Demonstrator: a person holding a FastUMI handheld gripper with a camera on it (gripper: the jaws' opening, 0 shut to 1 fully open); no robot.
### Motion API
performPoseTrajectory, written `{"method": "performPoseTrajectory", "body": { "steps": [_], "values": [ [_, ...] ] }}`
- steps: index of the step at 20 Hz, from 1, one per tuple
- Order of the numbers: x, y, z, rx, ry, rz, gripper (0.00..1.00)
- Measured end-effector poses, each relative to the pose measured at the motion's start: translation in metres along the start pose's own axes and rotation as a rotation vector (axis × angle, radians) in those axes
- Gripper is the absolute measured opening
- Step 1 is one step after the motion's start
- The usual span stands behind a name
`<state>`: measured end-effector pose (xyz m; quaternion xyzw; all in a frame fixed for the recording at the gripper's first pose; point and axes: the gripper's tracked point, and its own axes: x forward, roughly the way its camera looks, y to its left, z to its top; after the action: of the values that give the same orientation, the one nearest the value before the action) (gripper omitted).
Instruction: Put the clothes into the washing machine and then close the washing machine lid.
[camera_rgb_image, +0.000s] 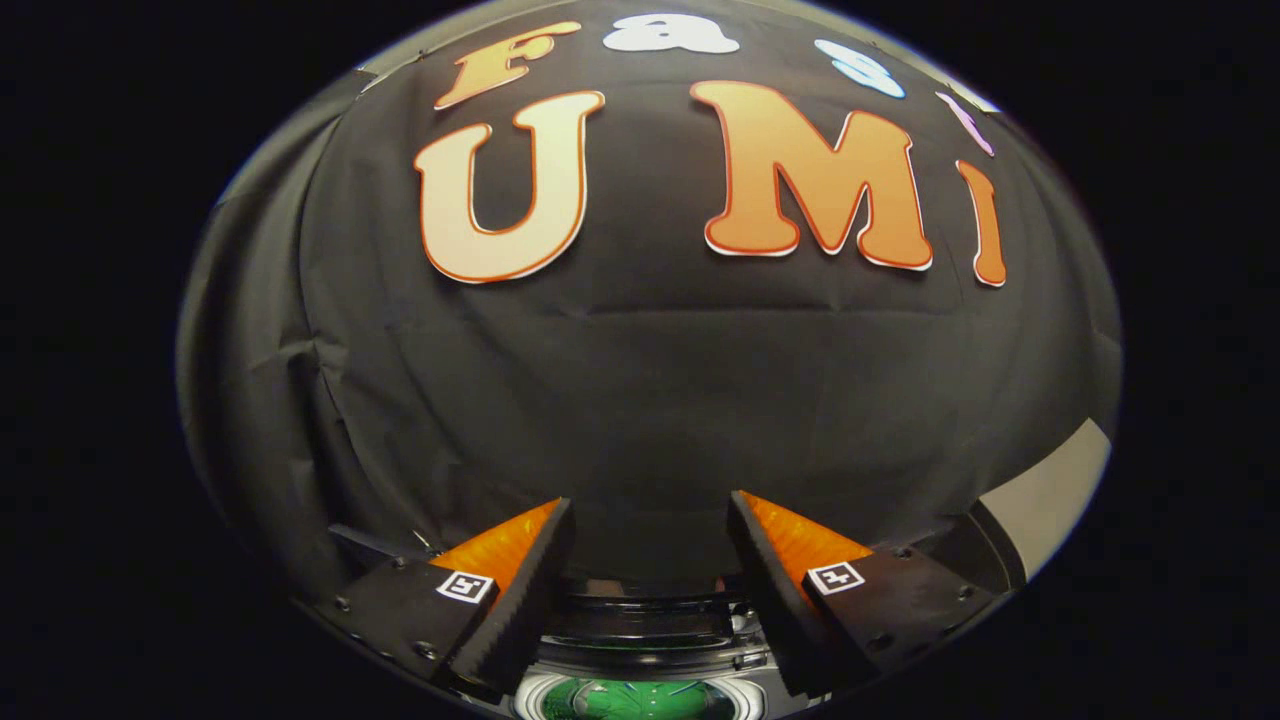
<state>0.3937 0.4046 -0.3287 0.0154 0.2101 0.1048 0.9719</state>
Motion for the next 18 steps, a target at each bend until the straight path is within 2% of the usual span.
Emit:
{"method": "performPoseTrajectory", "body": {
  "steps": [4, 10, 18],
  "values": [
    [0.004, 0.0, 0.001, -0.036, -0.041, -0.016, 0.98],
    [0.003, -0.002, -0.001, -0.021, -0.038, -0.018, 0.99],
    [-0.031, -0.003, -0.008, -0.021, -0.066, -0.029, 0.99]
  ]
}}
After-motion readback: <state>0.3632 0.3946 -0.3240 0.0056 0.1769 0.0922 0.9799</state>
